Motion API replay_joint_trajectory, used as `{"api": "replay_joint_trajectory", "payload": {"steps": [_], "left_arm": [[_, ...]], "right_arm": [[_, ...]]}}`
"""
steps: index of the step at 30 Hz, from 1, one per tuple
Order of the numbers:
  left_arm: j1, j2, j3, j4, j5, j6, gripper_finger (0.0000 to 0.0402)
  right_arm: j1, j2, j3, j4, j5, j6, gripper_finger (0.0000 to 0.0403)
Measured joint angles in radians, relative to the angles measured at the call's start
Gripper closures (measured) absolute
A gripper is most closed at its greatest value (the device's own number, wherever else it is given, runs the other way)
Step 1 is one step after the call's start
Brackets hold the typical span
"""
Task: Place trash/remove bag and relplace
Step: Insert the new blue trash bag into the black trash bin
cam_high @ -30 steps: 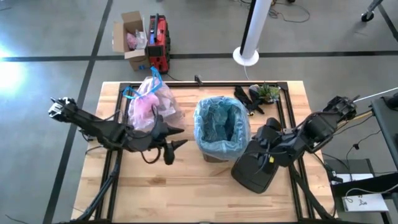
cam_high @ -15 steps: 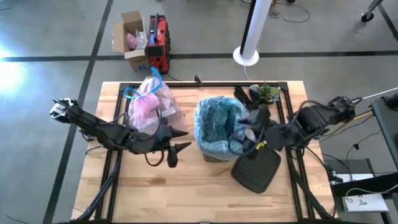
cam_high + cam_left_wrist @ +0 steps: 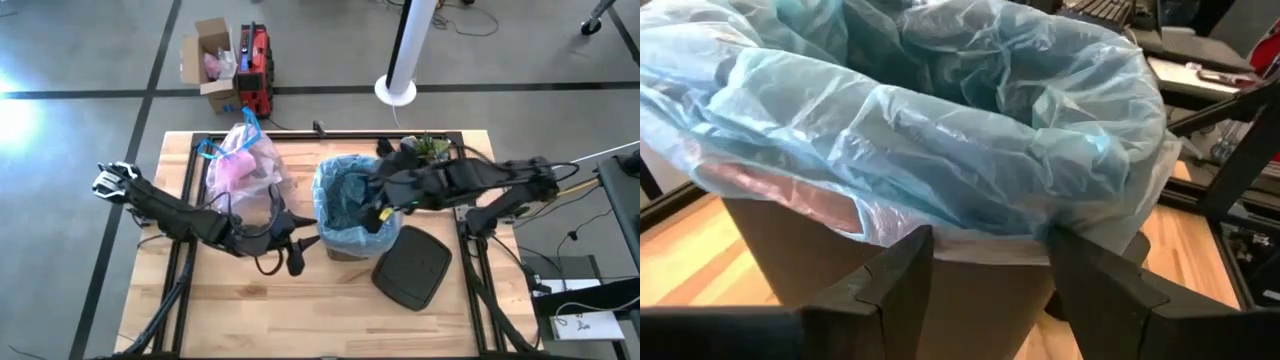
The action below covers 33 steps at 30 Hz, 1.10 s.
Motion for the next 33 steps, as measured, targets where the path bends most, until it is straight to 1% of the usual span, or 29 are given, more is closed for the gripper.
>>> {"api": "replay_joint_trajectory", "payload": {"steps": [4, 7, 11, 15, 17, 20, 21, 23, 25, 27, 33], "left_arm": [[0.000, 0.012, 0.000, -0.001, 0.000, 0.002, 0.0226], [0.000, 0.011, 0.000, -0.009, 0.000, 0.005, 0.0231], [0.000, 0.007, 0.000, -0.009, -0.003, 0.007, 0.0236], [0.002, 0.006, 0.000, -0.006, -0.004, 0.016, 0.0237], [0.005, 0.006, 0.000, -0.001, -0.004, 0.015, 0.0235], [0.009, 0.006, 0.000, -0.001, -0.012, 0.013, 0.0232], [0.009, 0.006, 0.000, -0.001, -0.028, 0.013, 0.0231], [0.009, 0.006, 0.000, 0.000, -0.054, 0.016, 0.0229], [0.012, 0.003, 0.000, -0.001, -0.058, 0.023, 0.0226], [0.014, -0.002, 0.000, 0.000, -0.059, 0.025, 0.0224], [0.012, -0.033, 0.003, -0.007, -0.055, 0.026, 0.0228]], "right_arm": [[-0.052, 0.070, -0.001, -0.003, -0.083, -0.044, 0.0153], [-0.091, 0.105, -0.001, -0.013, -0.167, -0.078, 0.0166], [-0.132, 0.138, -0.001, -0.096, -0.240, -0.077, 0.0184], [-0.156, 0.161, -0.001, -0.209, -0.248, -0.055, 0.0199], [-0.159, 0.176, -0.001, -0.239, -0.243, -0.072, 0.0204], [-0.165, 0.189, -0.001, -0.230, -0.224, -0.111, 0.0207], [-0.166, 0.196, -0.002, -0.215, -0.206, -0.125, 0.0208], [-0.169, 0.210, -0.001, -0.165, -0.137, -0.150, 0.0207], [-0.172, 0.209, -0.004, -0.161, -0.110, -0.159, 0.0205], [-0.173, 0.197, 0.000, -0.140, -0.130, -0.160, 0.0200], [-0.142, 0.126, -0.001, -0.222, -0.265, -0.082, 0.0179]]}}
